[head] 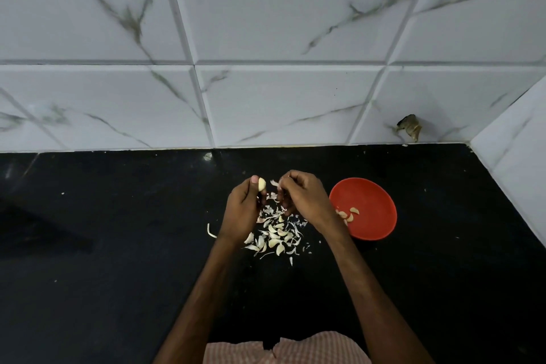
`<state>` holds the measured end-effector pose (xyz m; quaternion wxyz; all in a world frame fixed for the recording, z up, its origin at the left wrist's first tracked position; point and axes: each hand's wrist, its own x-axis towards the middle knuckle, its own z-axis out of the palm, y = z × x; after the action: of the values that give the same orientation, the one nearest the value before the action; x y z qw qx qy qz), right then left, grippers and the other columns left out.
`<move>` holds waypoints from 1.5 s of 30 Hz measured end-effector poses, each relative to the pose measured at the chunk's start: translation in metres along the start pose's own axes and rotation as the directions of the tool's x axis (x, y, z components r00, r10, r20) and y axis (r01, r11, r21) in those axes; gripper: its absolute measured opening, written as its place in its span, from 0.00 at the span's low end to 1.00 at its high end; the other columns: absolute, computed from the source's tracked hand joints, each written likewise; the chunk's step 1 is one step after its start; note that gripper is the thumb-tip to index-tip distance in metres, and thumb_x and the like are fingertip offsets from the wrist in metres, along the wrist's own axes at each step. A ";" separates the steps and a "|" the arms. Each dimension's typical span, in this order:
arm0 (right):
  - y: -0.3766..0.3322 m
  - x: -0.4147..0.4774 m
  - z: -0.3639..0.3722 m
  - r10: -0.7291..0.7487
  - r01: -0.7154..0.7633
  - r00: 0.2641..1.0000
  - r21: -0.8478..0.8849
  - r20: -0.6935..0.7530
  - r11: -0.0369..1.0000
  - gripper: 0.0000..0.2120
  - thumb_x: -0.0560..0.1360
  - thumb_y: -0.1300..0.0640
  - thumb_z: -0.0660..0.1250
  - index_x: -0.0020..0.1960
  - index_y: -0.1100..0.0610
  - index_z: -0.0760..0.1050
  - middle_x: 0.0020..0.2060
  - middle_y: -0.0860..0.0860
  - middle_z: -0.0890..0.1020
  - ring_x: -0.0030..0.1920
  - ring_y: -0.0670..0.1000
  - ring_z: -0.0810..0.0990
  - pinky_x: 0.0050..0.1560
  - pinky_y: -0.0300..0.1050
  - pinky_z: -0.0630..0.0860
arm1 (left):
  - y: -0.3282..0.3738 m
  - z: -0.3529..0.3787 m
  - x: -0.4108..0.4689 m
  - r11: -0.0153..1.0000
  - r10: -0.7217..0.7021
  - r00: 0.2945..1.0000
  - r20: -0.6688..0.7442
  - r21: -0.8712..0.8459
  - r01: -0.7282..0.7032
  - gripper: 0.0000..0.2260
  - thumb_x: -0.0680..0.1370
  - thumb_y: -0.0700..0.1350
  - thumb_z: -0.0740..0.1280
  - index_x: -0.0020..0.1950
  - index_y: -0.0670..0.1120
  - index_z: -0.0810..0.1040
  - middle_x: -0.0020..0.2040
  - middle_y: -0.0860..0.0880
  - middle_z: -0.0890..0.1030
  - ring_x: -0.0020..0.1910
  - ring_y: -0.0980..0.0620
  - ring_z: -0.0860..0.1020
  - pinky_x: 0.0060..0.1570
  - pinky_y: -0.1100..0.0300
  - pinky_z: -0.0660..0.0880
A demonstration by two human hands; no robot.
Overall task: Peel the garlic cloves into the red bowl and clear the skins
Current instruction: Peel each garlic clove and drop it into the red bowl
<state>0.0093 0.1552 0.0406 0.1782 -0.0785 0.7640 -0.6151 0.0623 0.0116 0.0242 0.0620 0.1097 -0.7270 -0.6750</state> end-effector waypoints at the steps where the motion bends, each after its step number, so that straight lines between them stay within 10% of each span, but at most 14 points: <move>1: 0.003 -0.001 0.000 -0.008 0.007 1.000 -0.042 -0.022 0.999 0.10 0.80 0.58 0.63 0.42 0.57 0.79 0.32 0.50 0.82 0.32 0.46 0.79 0.30 0.41 0.78 | -0.001 0.000 0.000 1.000 -0.003 1.000 -0.002 0.014 0.003 0.20 0.87 0.49 0.54 0.41 0.43 0.73 0.33 0.47 0.73 0.30 0.56 0.69 0.31 0.62 0.65; 5: 0.012 -0.001 0.004 -0.148 0.114 0.982 -0.260 -0.115 0.959 0.07 0.78 0.55 0.70 0.44 0.56 0.77 0.34 0.50 0.82 0.32 0.47 0.81 0.33 0.45 0.81 | -0.006 -0.001 0.000 0.997 -0.012 1.000 -0.023 0.071 0.014 0.20 0.87 0.50 0.54 0.40 0.44 0.74 0.34 0.47 0.74 0.30 0.56 0.69 0.33 0.59 0.65; 14: 0.008 0.000 0.010 -0.244 0.234 0.968 -0.142 -0.054 0.962 0.04 0.78 0.59 0.70 0.49 0.57 0.83 0.39 0.49 0.86 0.41 0.50 0.86 0.43 0.53 0.85 | -0.010 -0.001 -0.001 0.919 0.080 0.993 -0.085 0.392 -0.040 0.20 0.86 0.53 0.54 0.41 0.43 0.74 0.34 0.44 0.78 0.32 0.50 0.73 0.34 0.50 0.69; 30: 0.006 0.000 0.009 -0.296 0.264 0.954 -0.351 -0.041 0.898 0.02 0.76 0.61 0.72 0.48 0.60 0.83 0.37 0.49 0.84 0.36 0.45 0.83 0.39 0.42 0.83 | 0.003 -0.010 0.001 0.376 0.250 0.959 0.138 0.898 -0.227 0.13 0.86 0.52 0.54 0.54 0.45 0.74 0.51 0.49 0.76 0.44 0.46 0.79 0.33 0.55 0.67; 45: 0.017 0.005 0.012 -0.252 0.238 0.950 -0.097 -0.186 0.966 0.05 0.75 0.61 0.73 0.44 0.53 0.79 0.36 0.48 0.84 0.37 0.50 0.86 0.39 0.50 0.85 | 0.003 -0.003 -0.001 0.980 0.124 0.992 -0.010 0.157 -0.121 0.05 0.80 0.39 0.68 0.54 0.44 0.83 0.45 0.50 0.86 0.45 0.54 0.84 0.47 0.58 0.80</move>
<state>0.0114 0.1462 0.0210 0.0211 -0.1181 0.7842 -0.6088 0.0632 0.0095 0.0270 0.1019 0.0761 -0.7823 -0.6098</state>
